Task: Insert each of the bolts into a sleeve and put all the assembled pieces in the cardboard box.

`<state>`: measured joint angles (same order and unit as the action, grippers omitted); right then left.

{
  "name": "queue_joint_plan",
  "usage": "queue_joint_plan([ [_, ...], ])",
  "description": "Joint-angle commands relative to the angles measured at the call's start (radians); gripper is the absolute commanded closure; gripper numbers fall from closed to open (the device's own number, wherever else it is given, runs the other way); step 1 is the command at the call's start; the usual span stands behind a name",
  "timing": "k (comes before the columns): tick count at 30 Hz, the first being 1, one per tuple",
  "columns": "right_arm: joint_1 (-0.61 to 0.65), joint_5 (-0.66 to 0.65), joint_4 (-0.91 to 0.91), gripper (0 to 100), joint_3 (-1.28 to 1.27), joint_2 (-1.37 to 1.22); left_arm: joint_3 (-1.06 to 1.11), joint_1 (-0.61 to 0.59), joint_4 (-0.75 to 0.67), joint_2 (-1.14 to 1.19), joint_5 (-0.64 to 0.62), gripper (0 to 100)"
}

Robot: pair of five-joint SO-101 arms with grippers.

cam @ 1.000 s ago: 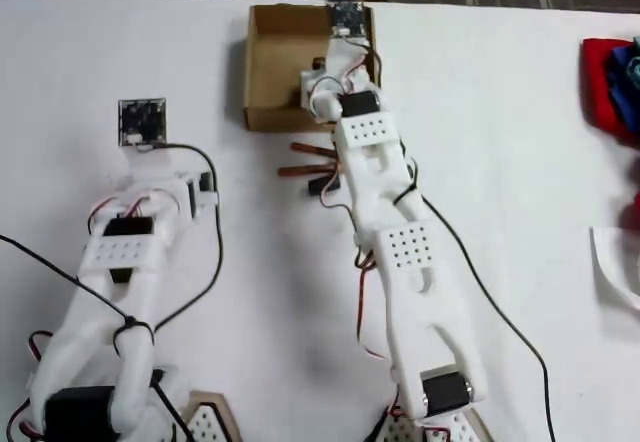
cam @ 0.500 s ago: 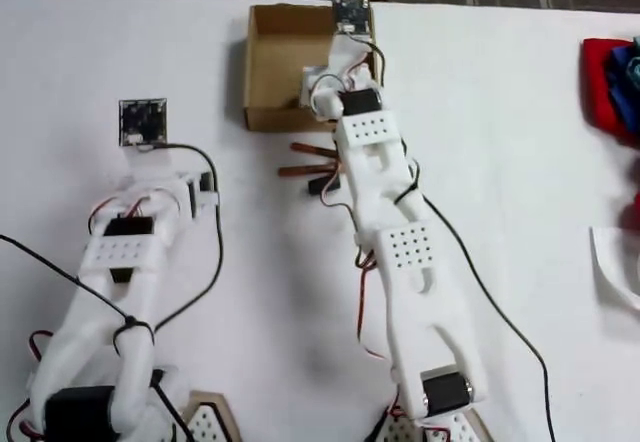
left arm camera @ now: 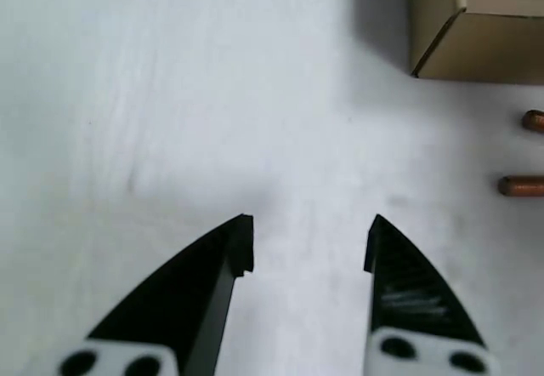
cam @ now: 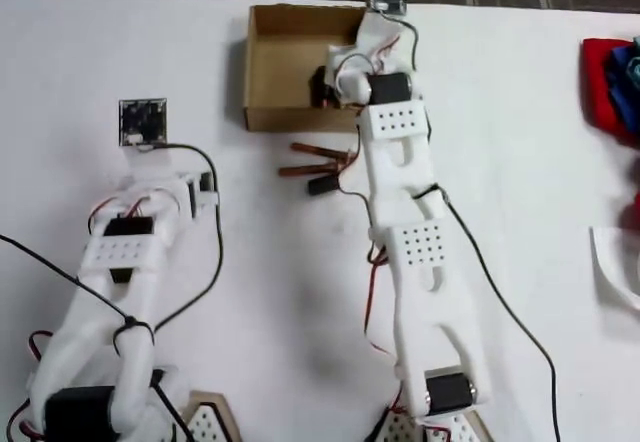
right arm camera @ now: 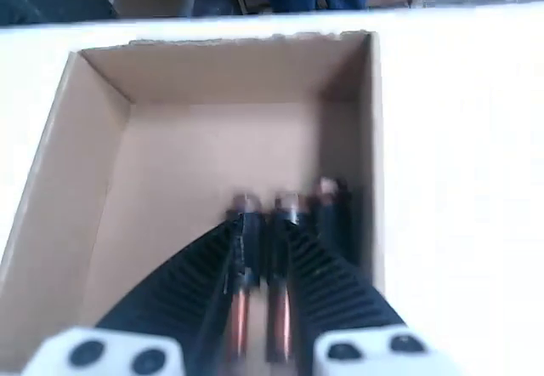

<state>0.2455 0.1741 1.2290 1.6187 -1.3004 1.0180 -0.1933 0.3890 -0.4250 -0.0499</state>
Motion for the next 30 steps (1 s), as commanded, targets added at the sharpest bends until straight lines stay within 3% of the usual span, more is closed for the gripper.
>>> queue_joint_plan([
  [1, -0.022, 0.005, 0.213, 94.8, 0.044, 0.107, -0.005, 0.006, -0.015, -0.003, 0.008, 77],
  [7, -0.015, -0.002, 0.544, 85.1, 0.034, 0.205, -0.005, 0.006, -0.015, -0.003, 0.008, 77],
  [13, -0.03, -0.25, 0.545, 83.9, -0.195, 0.325, -0.005, 0.006, -0.015, -0.003, 0.008, 77],
  [22, -0.05, -0.258, 0.538, 83.9, -0.936, 0.756, -0.007, 0.006, -0.015, -0.003, 0.008, 77],
  [30, -0.025, -0.253, 0.409, 83.9, -1.023, 0.731, -0.007, 0.009, -0.015, -0.003, 0.008, 77],
])
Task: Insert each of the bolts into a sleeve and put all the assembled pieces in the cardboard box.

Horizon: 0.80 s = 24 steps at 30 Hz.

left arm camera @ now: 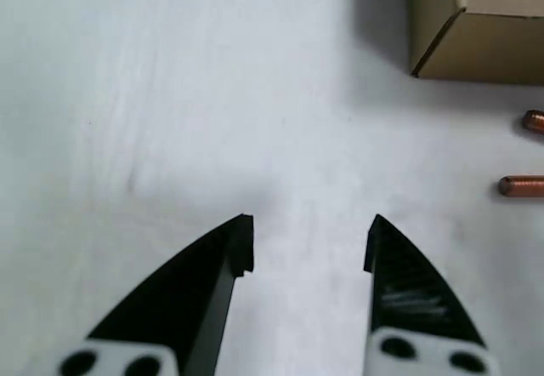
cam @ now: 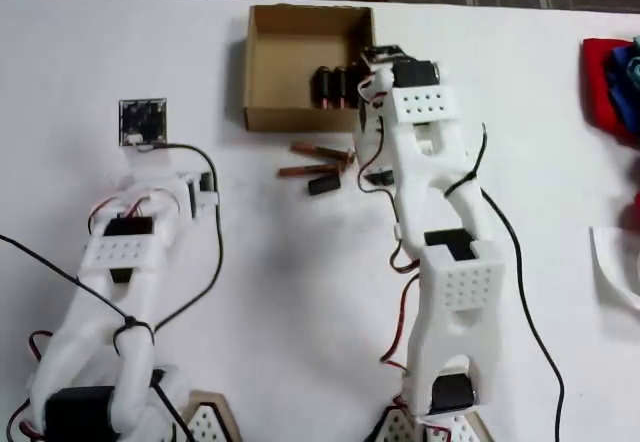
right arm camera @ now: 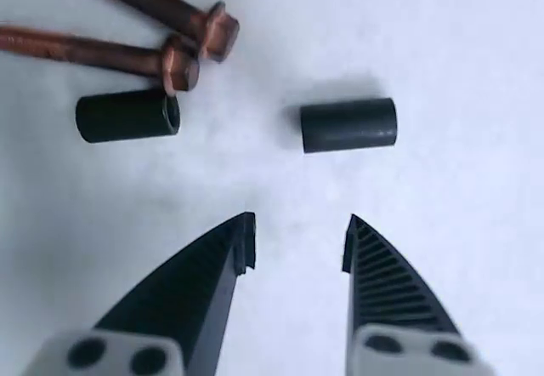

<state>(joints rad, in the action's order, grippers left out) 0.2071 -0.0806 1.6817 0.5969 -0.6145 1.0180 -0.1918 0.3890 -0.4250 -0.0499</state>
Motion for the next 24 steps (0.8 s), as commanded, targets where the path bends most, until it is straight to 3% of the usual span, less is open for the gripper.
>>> queue_joint_plan([
  [1, 0.018, 0.023, -0.054, 83.9, -0.002, 0.036, -0.007, 0.008, -0.015, -0.003, 0.008, 77],
  [3, 0.015, 0.14, -0.061, 84.0, 0.005, 0.016, -0.007, 0.008, -0.015, -0.003, 0.008, 77],
  [8, -0.025, 0.601, -0.061, 83.7, 0.052, -0.068, -0.007, 0.006, -0.015, -0.003, 0.008, 77],
  [10, -0.039, 0.71, -0.054, 83.7, 0.069, -0.108, -0.007, 0.005, -0.015, -0.003, 0.008, 77],
  [24, -0.065, 0.756, -0.027, 83.7, 0.252, -0.272, -0.007, 0.005, -0.015, -0.005, 0.008, 77],
])
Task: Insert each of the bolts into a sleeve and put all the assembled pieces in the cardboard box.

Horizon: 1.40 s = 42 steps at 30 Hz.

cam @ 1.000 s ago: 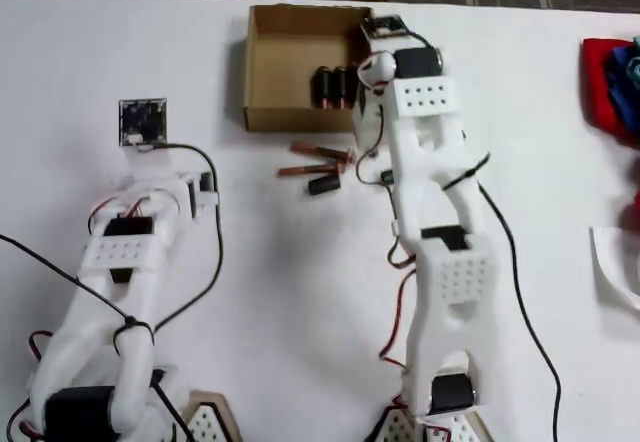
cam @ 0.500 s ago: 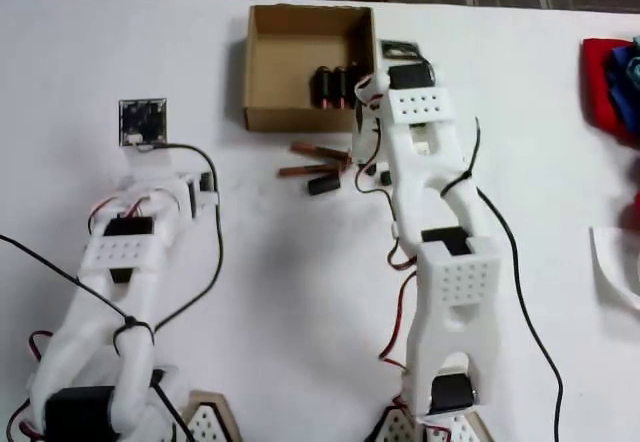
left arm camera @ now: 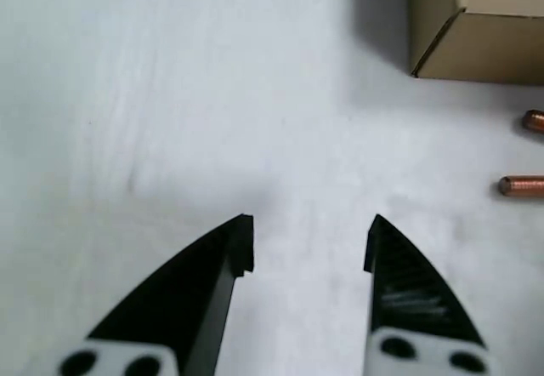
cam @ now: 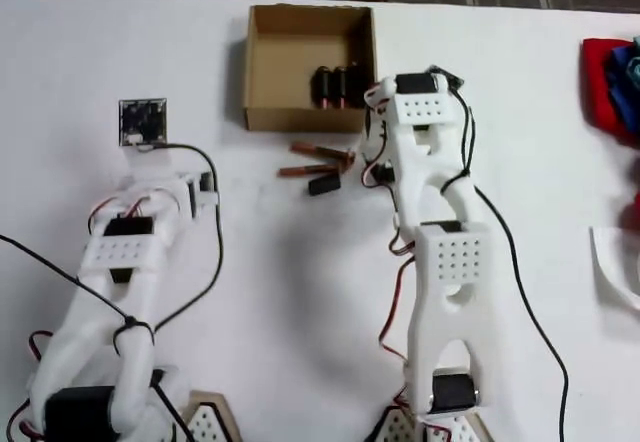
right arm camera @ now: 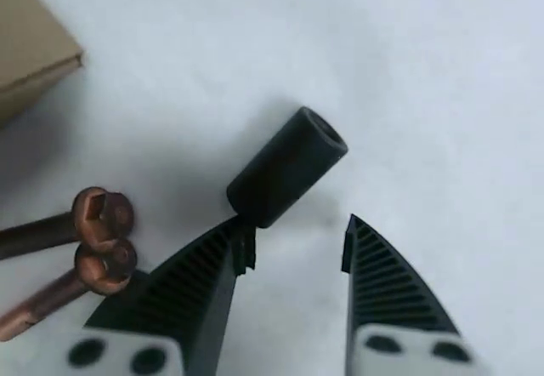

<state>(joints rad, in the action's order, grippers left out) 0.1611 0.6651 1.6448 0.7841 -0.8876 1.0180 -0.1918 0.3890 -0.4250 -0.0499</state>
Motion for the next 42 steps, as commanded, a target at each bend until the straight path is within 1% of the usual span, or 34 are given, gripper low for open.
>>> queue_joint_plan([
  [1, -0.019, 0.011, 0.012, 83.7, 0.074, -0.001, -0.007, 0.005, -0.015, -0.005, 0.008, 77],
  [7, -0.021, 0.011, 0.031, 83.7, 0.086, 0.005, -0.007, 0.005, -0.015, -0.005, 0.008, 77],
  [13, -0.05, 0.012, 0.024, 83.7, 0.086, 0.004, -0.007, 0.006, -0.015, -0.005, 0.008, 77],
  [16, -0.059, 0.044, 0.022, 83.7, 0.123, -0.001, -0.007, 0.008, -0.015, -0.005, 0.008, 77],
  [24, -0.059, 0.048, 0.018, 83.7, 0.264, -0.005, -0.007, 0.008, -0.015, -0.005, 0.008, 77],
  [33, -0.062, 0.055, 0.019, 83.7, 0.264, -0.074, -0.007, 0.008, -0.015, -0.005, 0.008, 77],
  [34, -0.062, 0.064, 0.019, 83.7, 0.265, -0.087, -0.007, 0.008, -0.015, -0.005, 0.008, 77],
  [38, -0.079, 0.167, 0.015, 83.7, 0.265, -0.12, -0.007, 0.008, -0.015, -0.005, 0.008, 77],
  [42, -0.091, 0.184, -0.012, 83.7, 0.267, -0.143, -0.007, 0.008, -0.015, -0.005, 0.008, 77],
])
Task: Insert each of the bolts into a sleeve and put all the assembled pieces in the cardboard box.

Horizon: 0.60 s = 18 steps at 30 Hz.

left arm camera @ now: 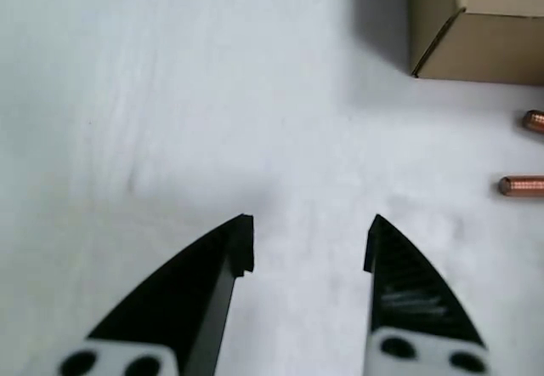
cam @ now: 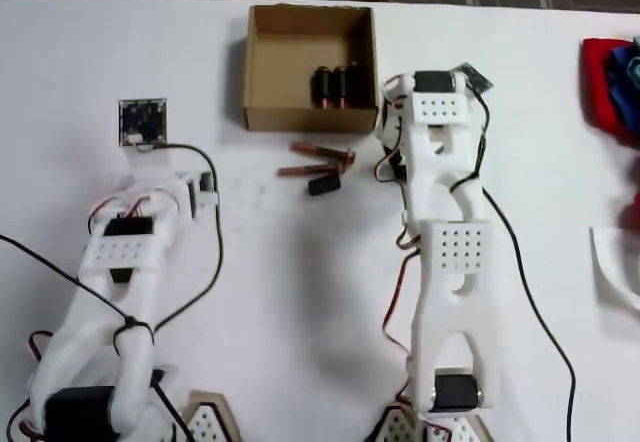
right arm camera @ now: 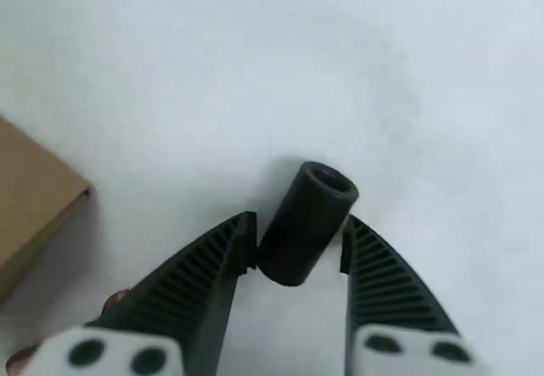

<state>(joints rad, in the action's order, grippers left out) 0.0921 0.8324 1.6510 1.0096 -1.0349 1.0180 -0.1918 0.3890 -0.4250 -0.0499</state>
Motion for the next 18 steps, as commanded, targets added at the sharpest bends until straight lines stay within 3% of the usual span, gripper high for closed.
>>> queue_joint_plan([
  [1, -0.024, 0.017, -0.018, 83.7, 0.041, 0.004, -0.007, 0.008, -0.015, -0.005, 0.008, 77],
  [6, -0.025, 0.017, -0.01, 84.4, 0.041, 0.002, -0.007, 0.008, -0.015, -0.005, 0.008, 77],
  [10, -0.031, -0.008, 0.01, 96.6, 0.04, 0.002, -0.007, 0.008, -0.015, -0.006, 0.008, 77],
  [15, -0.01, -0.216, 0.024, 97.9, 0.04, 0.005, -0.007, 0.008, -0.015, -0.006, 0.008, 77],
  [18, 0.035, -0.505, 0.059, 97.8, 0.041, 0.007, -0.007, 0.008, -0.015, -0.006, 0.008, 77],
])
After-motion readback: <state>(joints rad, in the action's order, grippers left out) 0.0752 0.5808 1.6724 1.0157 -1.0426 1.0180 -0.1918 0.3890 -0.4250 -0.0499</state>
